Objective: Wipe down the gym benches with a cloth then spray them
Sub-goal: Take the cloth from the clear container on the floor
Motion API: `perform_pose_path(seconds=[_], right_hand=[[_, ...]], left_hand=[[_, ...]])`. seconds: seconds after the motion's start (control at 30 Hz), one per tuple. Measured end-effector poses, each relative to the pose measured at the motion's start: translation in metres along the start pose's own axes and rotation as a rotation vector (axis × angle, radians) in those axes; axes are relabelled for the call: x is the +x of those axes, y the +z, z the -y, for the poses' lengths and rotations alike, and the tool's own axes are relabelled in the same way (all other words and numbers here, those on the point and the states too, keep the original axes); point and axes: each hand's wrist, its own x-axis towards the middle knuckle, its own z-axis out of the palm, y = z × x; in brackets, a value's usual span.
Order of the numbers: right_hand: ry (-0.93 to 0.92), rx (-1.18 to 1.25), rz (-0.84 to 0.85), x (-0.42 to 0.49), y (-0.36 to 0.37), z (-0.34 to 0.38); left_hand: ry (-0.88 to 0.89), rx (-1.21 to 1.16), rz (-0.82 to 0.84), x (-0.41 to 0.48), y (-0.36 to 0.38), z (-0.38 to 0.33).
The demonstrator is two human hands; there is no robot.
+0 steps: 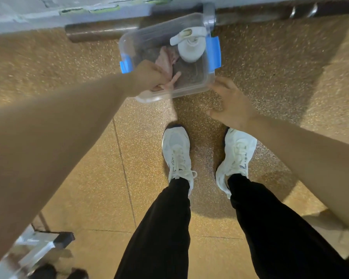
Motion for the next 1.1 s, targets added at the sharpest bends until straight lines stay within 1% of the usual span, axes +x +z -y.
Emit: perform_pose_path(seconds=[0.07, 0.17, 0.27, 0.33, 0.43, 0.47, 0.57, 0.63, 0.73, 0.83, 0.93, 1.0, 1.1], right_hand=[[0.018, 0.049, -0.008, -0.009, -0.007, 0.013], [0.03, 0.188, -0.061, -0.028, -0.017, 0.04], [0.018, 0.336, -0.128, -0.052, -0.027, 0.068], [-0.032, 0.368, -0.171, -0.071, -0.033, 0.085], [-0.167, 0.453, -0.226, -0.104, -0.041, 0.106], [-0.184, 0.467, -0.234, -0.116, -0.045, 0.113], [-0.091, 0.477, -0.2, -0.154, -0.055, 0.125], [-0.028, 0.511, -0.223, -0.183, -0.059, 0.127], [0.072, 0.538, -0.286, -0.233, -0.064, 0.122], [0.151, 0.565, -0.296, -0.286, -0.068, 0.116], [0.233, 0.611, -0.317, -0.343, -0.071, 0.105], [0.281, 0.678, -0.363, -0.382, -0.071, 0.091], [0.357, 0.757, -0.407, -0.44, -0.07, 0.067]], left_hand=[[0.014, -0.017, 0.003, -0.018, -0.007, -0.007], [0.094, -0.012, 0.019, -0.063, -0.01, -0.016], [0.15, -0.127, -0.005, -0.117, -0.002, -0.029], [0.191, -0.155, -0.008, -0.151, 0.003, -0.039], [0.269, -0.136, -0.003, -0.203, 0.012, -0.054], [0.284, -0.132, -0.007, -0.219, 0.015, -0.06], [0.365, -0.095, 0.01, -0.265, 0.025, -0.08], [0.386, -0.021, 0.036, -0.286, 0.031, -0.084], [0.326, 0.194, 0.059, -0.306, 0.037, -0.083], [0.352, 0.371, 0.098, -0.328, 0.049, -0.098], [0.365, 0.438, 0.128, -0.352, 0.073, -0.129], [0.386, 0.477, 0.143, -0.366, 0.095, -0.151], [0.336, 0.441, 0.182, -0.385, 0.137, -0.18]])
